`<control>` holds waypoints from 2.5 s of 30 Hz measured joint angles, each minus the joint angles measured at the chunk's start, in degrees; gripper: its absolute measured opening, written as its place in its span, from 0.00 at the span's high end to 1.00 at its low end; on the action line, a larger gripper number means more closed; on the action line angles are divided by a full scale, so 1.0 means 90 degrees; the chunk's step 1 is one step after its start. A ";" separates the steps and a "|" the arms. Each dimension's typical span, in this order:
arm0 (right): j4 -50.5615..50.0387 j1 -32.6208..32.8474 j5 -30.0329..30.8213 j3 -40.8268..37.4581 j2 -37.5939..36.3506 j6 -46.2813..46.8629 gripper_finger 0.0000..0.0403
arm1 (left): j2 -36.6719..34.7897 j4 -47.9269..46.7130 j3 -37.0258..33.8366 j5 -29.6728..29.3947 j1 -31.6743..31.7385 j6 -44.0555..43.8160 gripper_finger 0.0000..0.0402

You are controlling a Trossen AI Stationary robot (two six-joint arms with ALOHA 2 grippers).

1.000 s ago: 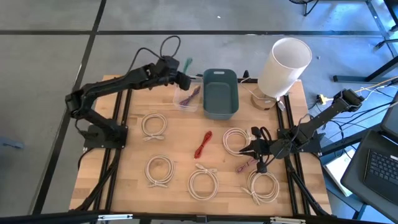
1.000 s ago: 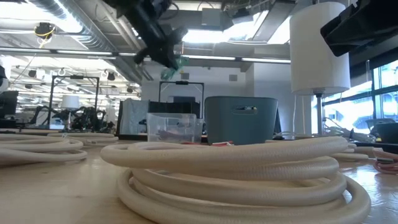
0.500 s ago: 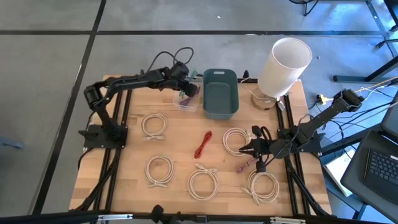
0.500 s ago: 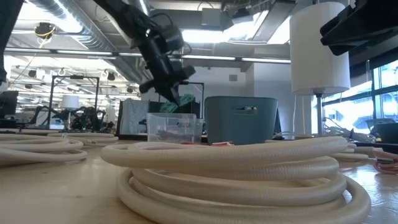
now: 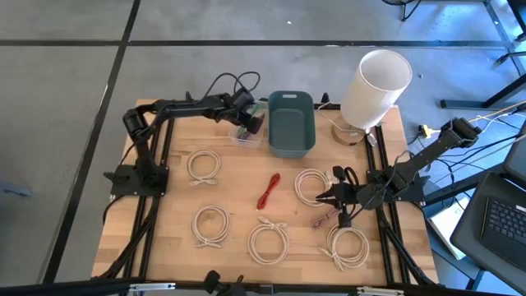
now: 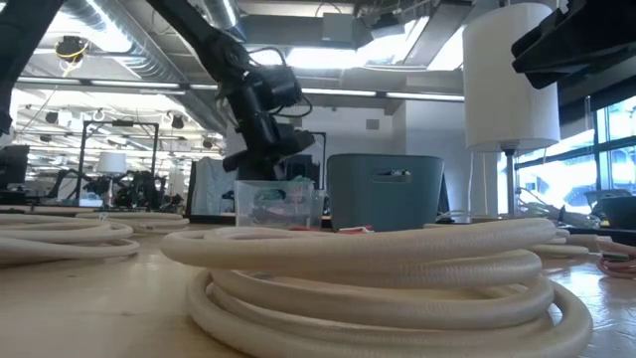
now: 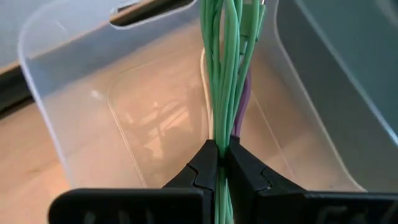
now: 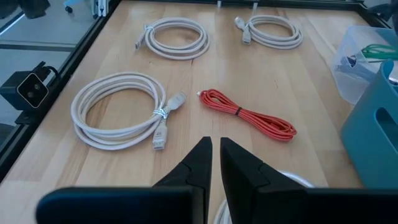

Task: Pick and place USB-C Cables
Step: Put the green USB cable into the transparent bin

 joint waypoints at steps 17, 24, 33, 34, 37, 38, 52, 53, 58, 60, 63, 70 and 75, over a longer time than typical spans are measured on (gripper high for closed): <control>0.0000 0.0000 0.0044 0.0000 0.0000 -0.0002 0.91 | 0.0292 0.0024 0.0004 0.0270 0.0075 -0.0262 0.97; 0.0121 0.0000 0.0071 0.0000 0.0000 -0.0214 0.91 | 0.0388 -0.1153 0.0680 0.0342 0.0100 0.0040 0.98; 0.0170 -0.0012 0.0221 0.0000 0.0000 -0.0347 0.91 | 0.0392 -0.2115 0.2143 0.0152 0.0107 0.0215 0.98; 0.0170 -0.0012 0.0221 0.0000 0.0000 -0.0345 0.91 | 0.0399 -0.2237 0.2185 0.0187 0.0107 0.0189 0.98; 0.0170 -0.0012 0.0221 0.0000 0.0000 -0.0348 0.91 | 0.0536 -0.2550 0.2258 0.0333 0.0109 0.0031 0.98; 0.0170 -0.0012 0.0221 0.0000 0.0000 -0.0352 0.91 | 0.0594 -0.2780 0.2264 0.0388 0.0109 -0.0016 0.98; 0.0243 -0.0012 0.0221 0.0000 0.0000 -0.0352 0.91 | 0.1490 -0.2825 0.2295 0.0666 0.0100 -0.0031 0.98; 0.0242 -0.0012 0.0221 0.0000 0.0000 -0.0352 0.91 | 0.1548 -0.2766 0.2295 0.0726 0.0100 -0.0032 0.98; 0.0238 -0.0012 0.0219 0.0000 0.0000 -0.0352 0.91 | 0.1823 -0.2622 0.2295 0.0846 0.0100 0.0002 0.98; 0.0233 -0.0012 0.0219 0.0000 0.0000 -0.0352 0.91 | 0.1879 -0.2612 0.2304 0.0877 0.0108 0.0005 0.98; 0.0222 -0.0012 0.0221 0.0000 0.0000 -0.0351 0.91 | 0.1932 -0.2598 0.2310 0.0891 0.0112 0.0040 0.97; 0.0216 -0.0012 0.0219 0.0000 0.0000 -0.0350 0.91 | 0.1932 -0.2588 0.2308 0.0791 0.0112 0.0284 0.88; 0.0216 -0.0010 0.0219 0.0000 0.0000 -0.0350 0.91 | 0.1932 -0.2591 0.2302 0.0704 0.0111 0.0262 0.81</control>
